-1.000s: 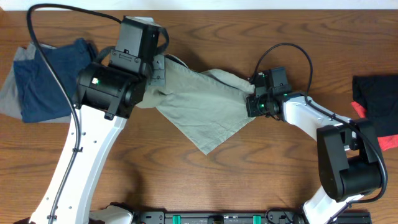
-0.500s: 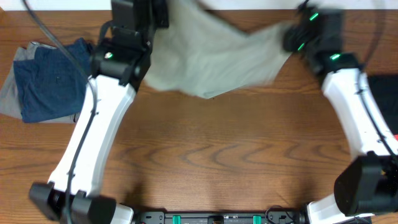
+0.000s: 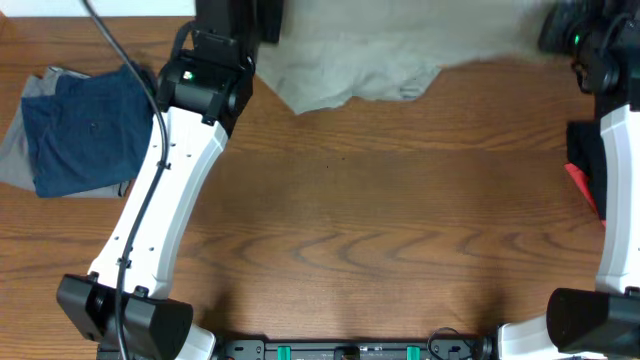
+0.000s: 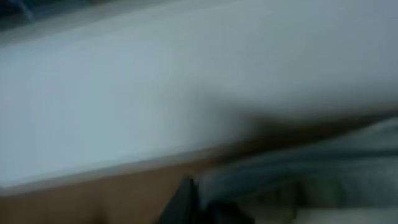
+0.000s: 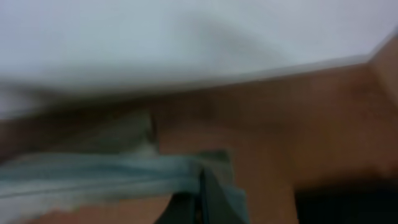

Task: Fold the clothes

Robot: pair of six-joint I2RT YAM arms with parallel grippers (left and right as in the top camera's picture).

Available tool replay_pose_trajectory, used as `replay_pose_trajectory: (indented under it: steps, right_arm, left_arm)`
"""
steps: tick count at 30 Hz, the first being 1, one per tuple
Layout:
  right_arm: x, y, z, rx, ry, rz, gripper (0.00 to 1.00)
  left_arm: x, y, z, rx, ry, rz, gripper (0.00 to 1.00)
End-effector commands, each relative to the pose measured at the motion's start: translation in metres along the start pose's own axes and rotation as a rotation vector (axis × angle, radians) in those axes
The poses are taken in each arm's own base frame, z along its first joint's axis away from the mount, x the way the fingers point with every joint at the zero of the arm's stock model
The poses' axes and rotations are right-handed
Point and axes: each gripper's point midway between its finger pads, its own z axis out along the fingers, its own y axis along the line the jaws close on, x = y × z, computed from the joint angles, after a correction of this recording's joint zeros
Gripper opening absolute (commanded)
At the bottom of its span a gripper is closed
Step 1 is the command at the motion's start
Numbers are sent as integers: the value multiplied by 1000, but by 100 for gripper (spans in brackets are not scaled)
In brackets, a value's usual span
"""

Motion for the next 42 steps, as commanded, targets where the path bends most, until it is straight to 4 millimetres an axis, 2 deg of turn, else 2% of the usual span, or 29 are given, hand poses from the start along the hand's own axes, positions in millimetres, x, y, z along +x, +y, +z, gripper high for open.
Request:
replay_pose_trajectory:
  steps: [1,3,6,9,13,18,21,23,25,29,32,34,37,38,40,42]
  right_arm:
    - [35,-58,5,214,130,27,1]
    - [68,-61,7,229,247,19,1]
    - [102,-63,12,235,359,11,1]
    - [135,-65,19,240,450,6,1]
    - [169,-71,24,271,535,17,1]
    - [187,-79,18,335,592,39,1]
    - [202,-71,8,295,669,53,1]
    - [219,-67,-6,274,765,55,1]
    - [234,-64,-18,264,843,57,1]
    - [265,-51,-37,188,997,56,1]
    - [284,-48,-42,162,1064,46,1]
    - [295,-49,-44,164,1098,45,1]
    - [308,-48,-48,159,1140,51,1]
    - [311,-46,-49,148,1151,59,1]
    - [313,-44,-51,138,1162,66,6]
    - [313,-44,-52,139,1168,66,16]
  left_arm:
    - [36,40,-15,-140,156,-110,6]
    - [88,32,-29,-123,371,-170,6]
    - [132,9,-51,-11,582,-197,6]
    - [166,-12,-80,109,775,-208,6]
    - [197,-13,-114,121,965,-189,6]
    - [231,-9,-149,99,1169,-154,6]
    - [251,-7,-167,88,1284,-135,6]
    - [264,-12,-180,110,1367,-145,6]
    - [274,-18,-187,135,1421,-162,6]
    - [304,-19,-201,120,1542,-147,6]
    - [323,-18,-207,99,1604,-143,6]
    - [331,-18,-209,85,1625,-140,6]
    - [332,-18,-209,81,1628,-141,7]
    - [332,-17,-209,80,1628,-141,10]
    - [332,-17,-209,77,1627,-140,35]
    - [332,-15,-208,69,1624,-133,43]
